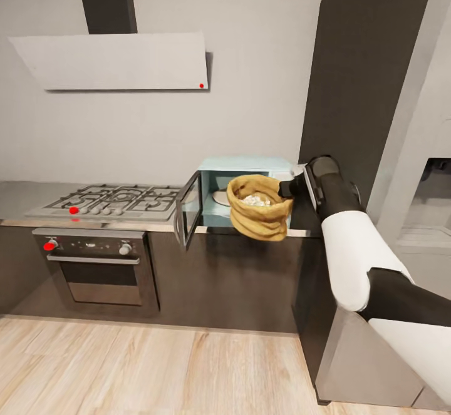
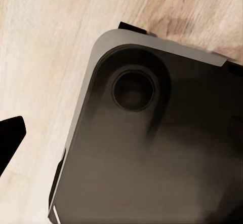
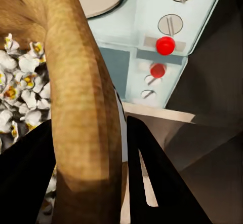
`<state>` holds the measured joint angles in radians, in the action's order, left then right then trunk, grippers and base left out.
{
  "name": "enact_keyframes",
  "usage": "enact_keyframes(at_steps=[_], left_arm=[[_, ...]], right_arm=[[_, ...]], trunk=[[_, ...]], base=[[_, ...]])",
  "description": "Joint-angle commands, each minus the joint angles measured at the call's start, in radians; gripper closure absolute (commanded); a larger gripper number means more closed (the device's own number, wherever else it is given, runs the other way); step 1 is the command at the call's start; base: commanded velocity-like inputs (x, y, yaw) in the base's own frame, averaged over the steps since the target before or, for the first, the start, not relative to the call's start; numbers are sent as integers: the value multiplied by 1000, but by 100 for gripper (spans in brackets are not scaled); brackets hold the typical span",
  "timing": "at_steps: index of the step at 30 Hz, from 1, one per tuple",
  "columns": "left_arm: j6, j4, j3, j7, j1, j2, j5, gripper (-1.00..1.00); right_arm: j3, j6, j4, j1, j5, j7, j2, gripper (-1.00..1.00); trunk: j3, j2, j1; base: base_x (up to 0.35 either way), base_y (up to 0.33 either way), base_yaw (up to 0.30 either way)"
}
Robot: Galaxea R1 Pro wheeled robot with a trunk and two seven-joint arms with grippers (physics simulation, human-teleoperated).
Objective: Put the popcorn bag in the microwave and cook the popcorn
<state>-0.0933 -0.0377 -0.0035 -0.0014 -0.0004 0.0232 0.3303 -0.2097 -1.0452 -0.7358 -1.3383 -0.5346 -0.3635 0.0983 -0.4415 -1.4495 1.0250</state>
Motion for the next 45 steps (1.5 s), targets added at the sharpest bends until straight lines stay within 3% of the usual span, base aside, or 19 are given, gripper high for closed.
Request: enact_keyframes(at_steps=[1,6,9,25,33,45], left_arm=[[-2,-1,-1,0,0,0,4,-100],[-3,-1,-2,0,-1,0,3,-100],[-8,-1,3,1,-1,0,8,-100],[-2,-1,0,1,0,0,6,-100],[-3,-1,0,1,0,0,6,-100],[-3,-1,-3,0,-1,0,3,-100]], right_arm=[[-5,-2,22,-16,-12,-2,2,100],[-6,-2,60,-43,-11,10,4,100],[-11,-2,61,-46,-8,11,30,100],[-16,-2,64,-43,-3,10,31,100],[-17,-2,200,-36,-2,12,29,100],[-23,-2,210,-36,12,4,31,100]], trunk=[[-1,-1,0],[-1,-1,0],[-1,-1,0],[-1,-1,0],[-1,-1,0],[-1,-1,0]], base=[[0,0,0],[0,0,0],[0,0,0],[250,0,0],[17,0,0],[125,0,0]])
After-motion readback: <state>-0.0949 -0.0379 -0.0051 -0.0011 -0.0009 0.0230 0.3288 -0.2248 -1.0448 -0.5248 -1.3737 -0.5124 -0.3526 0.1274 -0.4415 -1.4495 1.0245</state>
